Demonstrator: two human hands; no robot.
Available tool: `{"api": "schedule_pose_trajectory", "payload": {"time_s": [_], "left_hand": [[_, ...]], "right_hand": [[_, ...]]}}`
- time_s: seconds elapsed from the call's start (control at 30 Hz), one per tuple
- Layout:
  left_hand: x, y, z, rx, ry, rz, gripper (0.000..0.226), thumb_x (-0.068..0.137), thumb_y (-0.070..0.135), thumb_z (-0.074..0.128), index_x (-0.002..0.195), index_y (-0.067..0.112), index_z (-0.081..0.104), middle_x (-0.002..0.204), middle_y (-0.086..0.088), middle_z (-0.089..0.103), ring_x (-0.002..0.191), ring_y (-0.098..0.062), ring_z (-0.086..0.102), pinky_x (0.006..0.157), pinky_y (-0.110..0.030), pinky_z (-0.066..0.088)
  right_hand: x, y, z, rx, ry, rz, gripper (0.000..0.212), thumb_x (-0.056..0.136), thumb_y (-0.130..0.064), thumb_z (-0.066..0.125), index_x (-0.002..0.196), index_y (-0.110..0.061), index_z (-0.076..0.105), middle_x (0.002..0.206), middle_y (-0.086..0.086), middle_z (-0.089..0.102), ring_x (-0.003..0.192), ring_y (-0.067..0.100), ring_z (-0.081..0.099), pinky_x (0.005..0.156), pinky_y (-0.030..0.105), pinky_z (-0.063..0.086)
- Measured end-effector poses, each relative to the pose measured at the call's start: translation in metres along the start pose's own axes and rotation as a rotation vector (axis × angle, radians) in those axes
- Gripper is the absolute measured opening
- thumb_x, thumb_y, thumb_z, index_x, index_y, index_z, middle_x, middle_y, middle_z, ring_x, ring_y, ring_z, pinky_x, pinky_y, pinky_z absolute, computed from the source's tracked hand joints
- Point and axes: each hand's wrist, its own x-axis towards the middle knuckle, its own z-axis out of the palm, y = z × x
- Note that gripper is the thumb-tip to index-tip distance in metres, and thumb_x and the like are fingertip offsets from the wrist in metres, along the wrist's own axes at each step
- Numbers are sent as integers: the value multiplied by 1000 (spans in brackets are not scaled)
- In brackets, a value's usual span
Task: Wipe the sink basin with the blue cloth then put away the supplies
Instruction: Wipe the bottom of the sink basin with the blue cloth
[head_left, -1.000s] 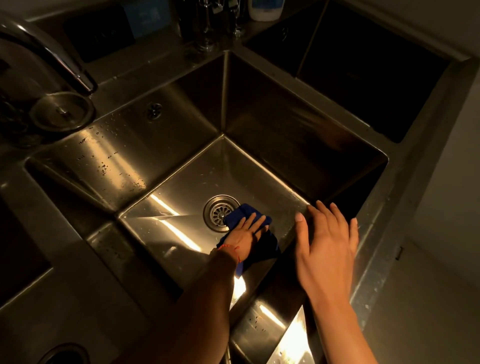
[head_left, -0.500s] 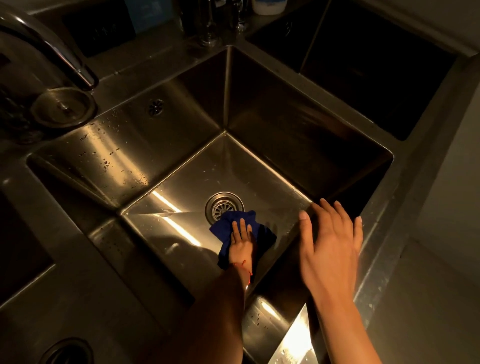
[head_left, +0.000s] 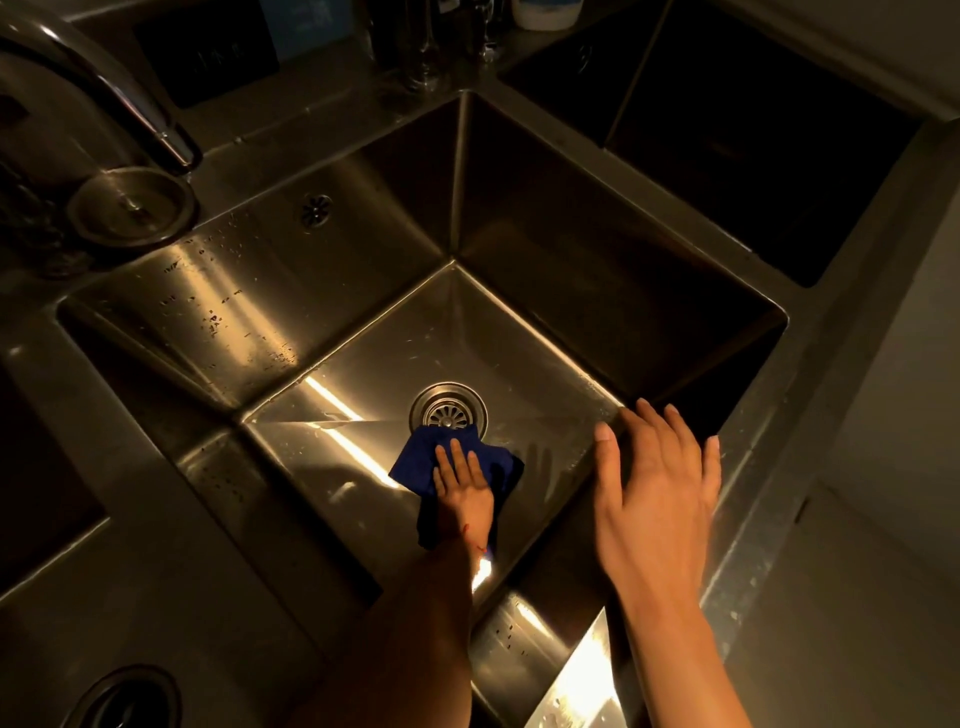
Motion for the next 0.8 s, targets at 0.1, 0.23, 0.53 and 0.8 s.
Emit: {"api": "schedule_pose_trajectory", "payload": {"time_s": [0.1, 0.23, 0.53, 0.8], "left_hand": [[-1, 0, 7, 91, 164, 15, 27, 89, 0, 48, 96, 2, 74, 102, -14, 73, 121, -47, 50, 69, -43, 59], [-3, -3, 13, 149, 144, 162, 45, 81, 6, 35, 95, 13, 77, 111, -8, 69, 125, -42, 48, 87, -40, 54], [15, -21, 17, 104, 121, 221, 58, 36, 42, 93, 87, 16, 79, 98, -6, 76, 92, -26, 73, 77, -33, 58], [10, -20, 24, 285, 48, 242, 48, 100, 24, 39, 144, 6, 37, 152, -14, 31, 142, -34, 25, 117, -40, 21]], "right_hand": [[0, 0, 0, -4, 1, -3, 47, 92, -41, 32, 118, -11, 58, 129, 9, 55, 131, 23, 35, 114, 39, 6], [0, 0, 1, 5, 1, -7, 47, 92, -41, 32, 118, -11, 59, 128, 9, 55, 131, 23, 36, 114, 40, 7], [0, 1, 0, 9, 2, -13, 47, 92, -41, 32, 117, -11, 59, 128, 9, 55, 131, 23, 35, 114, 40, 6], [0, 0, 1, 3, -4, -6, 50, 92, -42, 31, 118, -10, 59, 129, 9, 55, 132, 23, 35, 113, 38, 5]]}}
